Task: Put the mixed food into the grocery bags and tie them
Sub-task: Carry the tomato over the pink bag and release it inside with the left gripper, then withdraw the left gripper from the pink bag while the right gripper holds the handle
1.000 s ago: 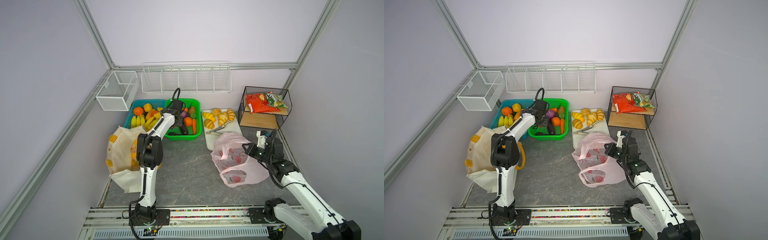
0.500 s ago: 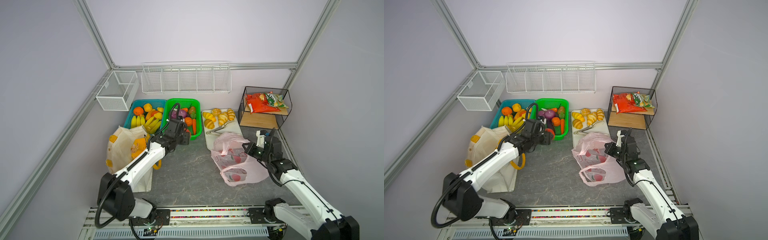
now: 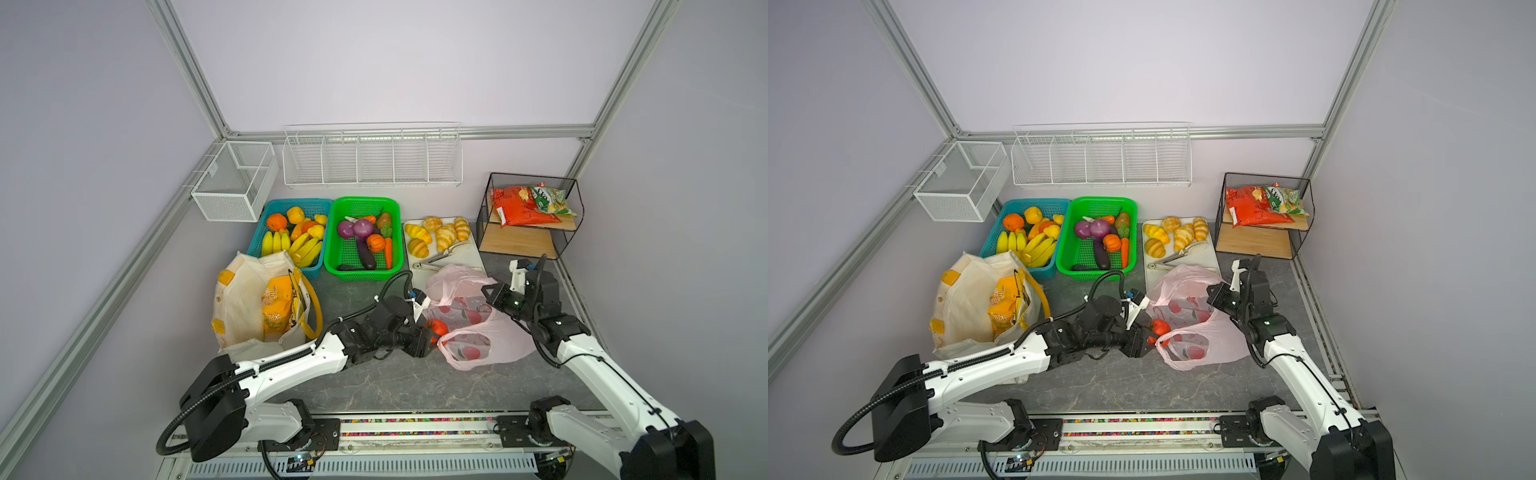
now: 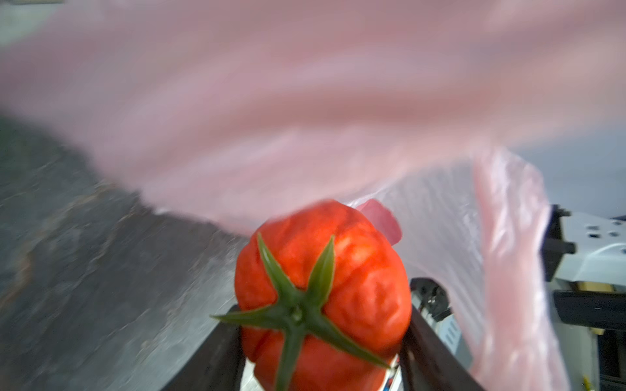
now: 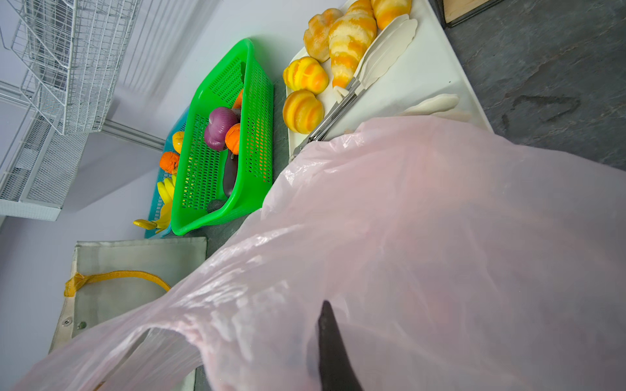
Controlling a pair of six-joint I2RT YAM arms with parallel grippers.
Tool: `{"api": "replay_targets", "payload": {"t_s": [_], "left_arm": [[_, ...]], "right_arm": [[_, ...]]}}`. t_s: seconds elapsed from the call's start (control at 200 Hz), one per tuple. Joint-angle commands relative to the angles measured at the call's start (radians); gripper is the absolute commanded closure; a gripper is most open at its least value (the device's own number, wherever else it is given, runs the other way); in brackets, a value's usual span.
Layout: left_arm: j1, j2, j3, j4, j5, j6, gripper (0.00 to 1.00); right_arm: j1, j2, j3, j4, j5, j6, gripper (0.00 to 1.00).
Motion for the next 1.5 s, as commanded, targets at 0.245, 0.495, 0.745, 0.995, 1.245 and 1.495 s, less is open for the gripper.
{"api": "replay_targets", "payload": {"t_s": [0.245, 0.495, 0.745, 0.995, 1.245, 1.495], "left_arm": [[0.001, 0.298, 0.133, 0.261, -0.174, -0.095, 0.47], [0.001, 0.411, 0.141, 0.363, -0.156, -0.159, 0.27], [0.001, 0.350, 0.103, 0.326, -0.151, -0.113, 0.19], [0.002, 0.225, 0.059, 0.201, -0.101, -0.034, 0.16], [0.007, 0.056, -0.066, 0.067, -0.040, 0.001, 0.24], [0.013, 0.024, -0.236, 0.248, -0.159, -0.201, 0.23]], "right_arm": [[0.023, -0.025, 0.029, 0.010, -0.104, 0.032, 0.94], [0.049, -0.037, -0.018, 0.051, -0.081, 0.082, 0.94], [0.049, -0.038, -0.025, 0.030, -0.044, 0.056, 0.94], [0.035, -0.037, -0.025, 0.009, -0.021, 0.042, 0.94], [0.013, -0.044, -0.023, 0.002, 0.000, 0.030, 0.94], [0.014, -0.032, -0.028, 0.017, -0.002, 0.034, 0.94]]}}
